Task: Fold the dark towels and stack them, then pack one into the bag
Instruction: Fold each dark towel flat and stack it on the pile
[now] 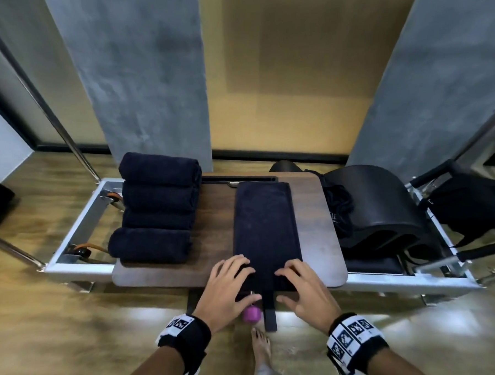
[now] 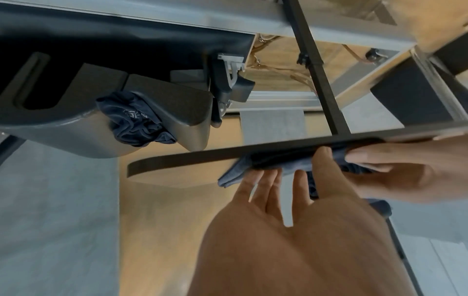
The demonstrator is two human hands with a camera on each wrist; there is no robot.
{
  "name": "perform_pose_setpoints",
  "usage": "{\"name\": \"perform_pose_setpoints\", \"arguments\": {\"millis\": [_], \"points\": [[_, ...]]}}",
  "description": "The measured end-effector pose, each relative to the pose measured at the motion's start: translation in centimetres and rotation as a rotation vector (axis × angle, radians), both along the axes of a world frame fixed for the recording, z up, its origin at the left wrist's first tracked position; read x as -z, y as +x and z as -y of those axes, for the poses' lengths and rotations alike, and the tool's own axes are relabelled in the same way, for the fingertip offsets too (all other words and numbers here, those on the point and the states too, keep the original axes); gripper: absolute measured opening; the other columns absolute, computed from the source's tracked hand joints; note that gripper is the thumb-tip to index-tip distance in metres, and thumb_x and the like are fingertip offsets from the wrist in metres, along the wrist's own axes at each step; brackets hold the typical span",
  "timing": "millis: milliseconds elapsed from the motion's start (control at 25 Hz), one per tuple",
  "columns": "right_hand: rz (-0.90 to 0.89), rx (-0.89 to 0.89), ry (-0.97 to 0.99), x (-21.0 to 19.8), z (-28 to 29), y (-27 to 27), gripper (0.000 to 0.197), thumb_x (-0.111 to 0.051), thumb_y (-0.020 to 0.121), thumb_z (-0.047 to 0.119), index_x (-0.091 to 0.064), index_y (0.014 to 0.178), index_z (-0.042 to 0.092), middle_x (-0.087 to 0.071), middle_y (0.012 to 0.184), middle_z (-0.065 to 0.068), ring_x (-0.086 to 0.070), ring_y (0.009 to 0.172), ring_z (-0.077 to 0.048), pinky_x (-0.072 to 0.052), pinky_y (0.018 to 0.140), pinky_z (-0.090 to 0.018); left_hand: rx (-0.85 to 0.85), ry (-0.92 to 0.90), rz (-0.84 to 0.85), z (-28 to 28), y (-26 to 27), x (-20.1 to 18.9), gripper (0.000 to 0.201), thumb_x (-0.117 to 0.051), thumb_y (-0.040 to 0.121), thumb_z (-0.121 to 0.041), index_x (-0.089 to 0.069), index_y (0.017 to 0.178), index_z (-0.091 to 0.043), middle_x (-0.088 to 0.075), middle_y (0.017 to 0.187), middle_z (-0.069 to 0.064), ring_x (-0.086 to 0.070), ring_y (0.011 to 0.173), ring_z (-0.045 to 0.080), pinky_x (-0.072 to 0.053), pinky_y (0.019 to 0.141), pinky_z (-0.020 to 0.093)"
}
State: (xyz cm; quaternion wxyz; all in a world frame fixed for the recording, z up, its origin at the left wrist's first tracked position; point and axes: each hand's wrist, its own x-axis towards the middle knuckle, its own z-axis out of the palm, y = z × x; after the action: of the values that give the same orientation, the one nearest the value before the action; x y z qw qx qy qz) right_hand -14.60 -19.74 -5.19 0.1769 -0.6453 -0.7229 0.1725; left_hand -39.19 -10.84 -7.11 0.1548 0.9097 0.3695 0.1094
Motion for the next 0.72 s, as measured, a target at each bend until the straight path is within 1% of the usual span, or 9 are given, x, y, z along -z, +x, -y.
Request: {"name": "perform_pose_setpoints", "arguments": {"millis": [40,160,280,360,480,520,600,680,720], "points": [[0.066,0.011,0.009,0.1,0.2,-0.1,0.054,-0.078,0.085,0.038,-0.058,0.134,0.025,-0.047,0.127,0.006,-0.049,0.116,-0.012,-0.046,0.098,-0.028,0.008,-0.004,-0.007,0.3,-0.4,0.0,0.048,-0.061,0.098,-0.056,-0.058,0.136,-0.028,-0.046,0.153,-0.010,-0.030,0.153,0.011,-0.030,0.122,0.040],[0.205,0.048,0.011,0.1,0.2,-0.2,0.057,-0.079,0.083,0.031,-0.056,0.135,0.025,-0.048,0.123,0.004,-0.051,0.111,-0.017,-0.048,0.093,-0.033,-0.013,-0.025,0.018,0.5,-0.6,-0.3,0.033,-0.070,0.095,-0.023,-0.059,0.126,-0.025,-0.049,0.152,-0.010,-0.032,0.154,0.010,-0.034,0.120,0.039],[0.244,0.055,0.008,0.1,0.1,-0.4,0.049,-0.073,0.086,0.021,-0.055,0.131,0.026,-0.049,0.123,0.006,-0.050,0.111,-0.016,-0.047,0.093,-0.033,-0.025,-0.040,0.099,0.3,-0.7,-0.7,0.018,-0.065,0.101,-0.018,-0.067,0.119,-0.022,-0.056,0.149,-0.012,-0.036,0.151,0.005,-0.034,0.118,0.032],[0.202,0.059,0.030,-0.1,-0.1,-0.2,0.034,-0.066,0.092,0.019,-0.059,0.125,0.025,-0.053,0.119,0.009,-0.053,0.109,-0.015,-0.047,0.092,-0.032,-0.056,-0.084,0.200,0.0,-0.9,-1.0,0.014,-0.065,0.103,-0.017,-0.073,0.114,-0.017,-0.062,0.142,-0.011,-0.044,0.145,0.006,-0.039,0.114,0.033],[0.093,0.070,0.033,-0.6,-0.6,0.5,0.020,-0.061,0.101,0.017,-0.067,0.120,0.021,-0.060,0.115,0.009,-0.058,0.105,-0.016,-0.047,0.092,-0.035,-0.138,-0.114,0.320,-0.4,-0.8,-1.3,0.009,-0.070,0.099,-0.014,-0.079,0.103,-0.012,-0.062,0.121,-0.009,-0.052,0.119,0.011,-0.045,0.102,0.029],[0.029,0.092,0.012,-0.7,-0.9,0.7,0.021,-0.061,0.101,0.015,-0.069,0.120,0.020,-0.063,0.114,0.008,-0.060,0.105,-0.016,-0.048,0.093,-0.037,-0.171,-0.119,0.325,-0.6,-0.6,-1.3,0.009,-0.071,0.099,-0.015,-0.079,0.101,-0.012,-0.060,0.113,-0.010,-0.051,0.110,0.011,-0.046,0.096,0.028],[-0.145,0.195,-0.054,-1.3,-1.5,0.9,0.024,-0.067,0.098,0.012,-0.067,0.118,0.026,-0.068,0.108,0.006,-0.063,0.100,-0.017,-0.053,0.090,-0.037,-0.229,-0.162,0.291,-1.3,-0.2,-1.4,0.011,-0.070,0.100,-0.016,-0.080,0.100,-0.013,-0.059,0.102,-0.011,-0.048,0.099,0.013,-0.046,0.089,0.032],[-0.252,0.267,-0.088,-1.7,-2.1,1.1,0.025,-0.071,0.095,0.012,-0.063,0.108,0.032,-0.068,0.095,0.007,-0.064,0.089,-0.018,-0.055,0.082,-0.040,-0.278,-0.250,0.251,-1.8,0.0,-1.5,0.013,-0.068,0.102,-0.017,-0.081,0.103,-0.016,-0.060,0.094,-0.014,-0.049,0.095,0.014,-0.045,0.088,0.036],[-0.253,0.266,-0.084,-1.6,-2.3,1.1,0.021,-0.071,0.095,0.011,-0.065,0.103,0.030,-0.068,0.091,0.008,-0.065,0.086,-0.018,-0.056,0.081,-0.041,-0.303,-0.296,0.246,-1.9,0.1,-1.6,0.013,-0.067,0.102,-0.017,-0.080,0.104,-0.019,-0.061,0.091,-0.015,-0.050,0.094,0.014,-0.044,0.088,0.036]]}}
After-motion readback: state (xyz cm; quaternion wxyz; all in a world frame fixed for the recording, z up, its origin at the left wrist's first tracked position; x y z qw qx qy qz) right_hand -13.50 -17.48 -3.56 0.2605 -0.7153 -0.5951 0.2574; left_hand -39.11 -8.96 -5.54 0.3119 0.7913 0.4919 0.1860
